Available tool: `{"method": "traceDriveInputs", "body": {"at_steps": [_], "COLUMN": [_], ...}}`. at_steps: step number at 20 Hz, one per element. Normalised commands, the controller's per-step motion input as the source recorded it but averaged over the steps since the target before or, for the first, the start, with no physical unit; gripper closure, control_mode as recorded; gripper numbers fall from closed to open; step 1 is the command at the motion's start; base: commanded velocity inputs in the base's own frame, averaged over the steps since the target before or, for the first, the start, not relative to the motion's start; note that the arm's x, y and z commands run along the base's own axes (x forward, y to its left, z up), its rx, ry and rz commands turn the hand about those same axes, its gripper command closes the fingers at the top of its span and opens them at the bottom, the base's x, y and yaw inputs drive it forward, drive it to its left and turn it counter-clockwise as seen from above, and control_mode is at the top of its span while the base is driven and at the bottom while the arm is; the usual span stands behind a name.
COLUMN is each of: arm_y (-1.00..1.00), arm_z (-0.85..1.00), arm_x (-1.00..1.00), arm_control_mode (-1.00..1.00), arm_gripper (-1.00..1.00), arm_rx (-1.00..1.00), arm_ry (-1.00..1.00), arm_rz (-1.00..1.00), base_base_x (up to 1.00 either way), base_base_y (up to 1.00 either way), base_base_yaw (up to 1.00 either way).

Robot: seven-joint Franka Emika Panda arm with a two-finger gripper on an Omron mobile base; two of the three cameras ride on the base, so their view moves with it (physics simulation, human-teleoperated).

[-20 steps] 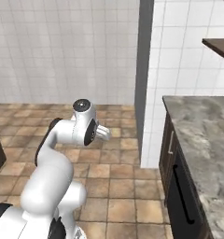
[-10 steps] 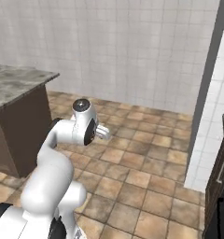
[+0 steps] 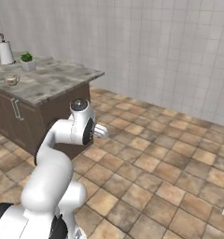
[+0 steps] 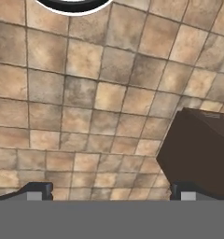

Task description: Pick the teapot and teapot and place them in the sink. Then turn on the water.

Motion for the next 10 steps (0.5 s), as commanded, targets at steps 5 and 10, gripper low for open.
{"method": "traceDriveInputs", "body": {"at_steps": [5, 10], "arm_y": [0.00, 0.00], "arm_z": [0.00, 0.00], "arm_x": [0.00, 0.00], "arm_control_mode": [1.00, 1.00], "arm_gripper": [-1.00, -1.00], "arm_rx": [0.00, 0.00], "arm_ry": [0.00, 0.00], "arm_rz": [0.00, 0.00], "base_base_x": [0.11, 0.04], "base_base_y": [0.91, 1.00], "base_base_yaw": [-0.12, -0.29]}}
